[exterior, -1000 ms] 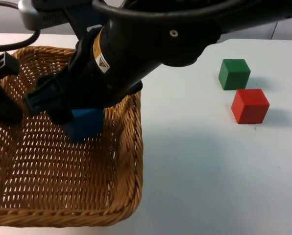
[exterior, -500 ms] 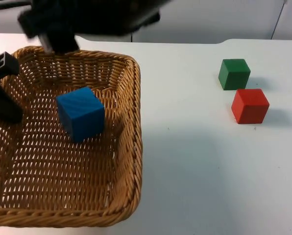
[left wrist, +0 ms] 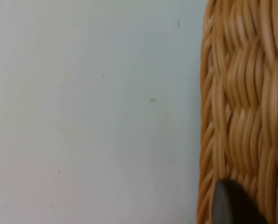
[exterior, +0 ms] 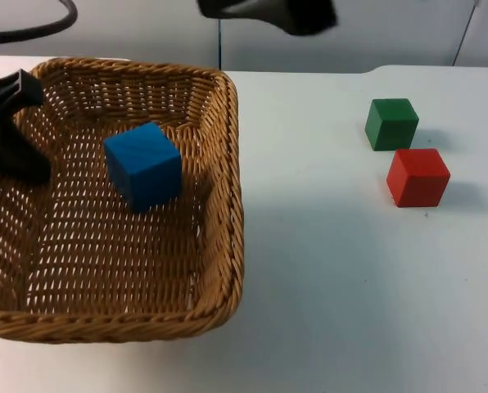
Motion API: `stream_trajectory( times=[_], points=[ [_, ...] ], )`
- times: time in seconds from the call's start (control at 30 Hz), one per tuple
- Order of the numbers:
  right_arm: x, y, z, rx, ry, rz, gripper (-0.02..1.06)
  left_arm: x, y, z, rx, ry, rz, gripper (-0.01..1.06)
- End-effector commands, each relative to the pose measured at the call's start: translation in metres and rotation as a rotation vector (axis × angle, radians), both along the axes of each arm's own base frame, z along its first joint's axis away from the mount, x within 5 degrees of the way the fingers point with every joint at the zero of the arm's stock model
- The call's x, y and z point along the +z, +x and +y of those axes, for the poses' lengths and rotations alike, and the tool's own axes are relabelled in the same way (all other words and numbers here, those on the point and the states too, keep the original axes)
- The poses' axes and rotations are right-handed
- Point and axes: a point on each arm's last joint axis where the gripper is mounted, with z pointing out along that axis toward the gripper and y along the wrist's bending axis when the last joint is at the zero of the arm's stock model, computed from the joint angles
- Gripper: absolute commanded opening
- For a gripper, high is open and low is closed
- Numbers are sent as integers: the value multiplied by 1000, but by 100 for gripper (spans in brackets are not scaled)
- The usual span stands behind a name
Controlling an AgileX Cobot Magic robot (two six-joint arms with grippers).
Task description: Pick up the basket with the left hand and place the blue cube into the basket with the right hand.
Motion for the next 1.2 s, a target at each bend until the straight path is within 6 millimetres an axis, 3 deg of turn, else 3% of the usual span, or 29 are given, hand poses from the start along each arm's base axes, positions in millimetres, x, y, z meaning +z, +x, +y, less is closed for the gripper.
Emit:
stream_trajectory(
  times=[0.0,0.17,0.2,0.23,0.37,0.4,0.53,0.67,0.87,1.17],
  points=[
    [0,-11,-14,23,20,-32,76,3,7,0,18,-28,-11,0],
    [-11,-43,-61,39,22,-73,76,-11,21,0,22,-35,18,0],
    [-15,-54,-77,35,46,-81,76,-16,25,0,16,-33,23,0],
    [-15,-54,-77,35,46,-81,76,-16,25,0,16,-33,23,0],
    [-21,-83,-121,14,151,-108,76,-31,37,0,27,-45,48,0],
    [-21,-83,-121,14,151,-108,76,-31,37,0,27,-45,48,0],
    [-18,-103,-160,-51,212,-134,76,-43,48,0,34,-53,60,0],
    [-18,-114,-183,-105,224,-131,76,-53,56,0,33,-48,71,0],
    [-22,-122,-199,-140,243,-97,76,-68,63,1,29,-38,90,0],
    [-22,-123,-199,-140,240,-99,76,-87,64,3,20,-3,110,0]
  ],
)
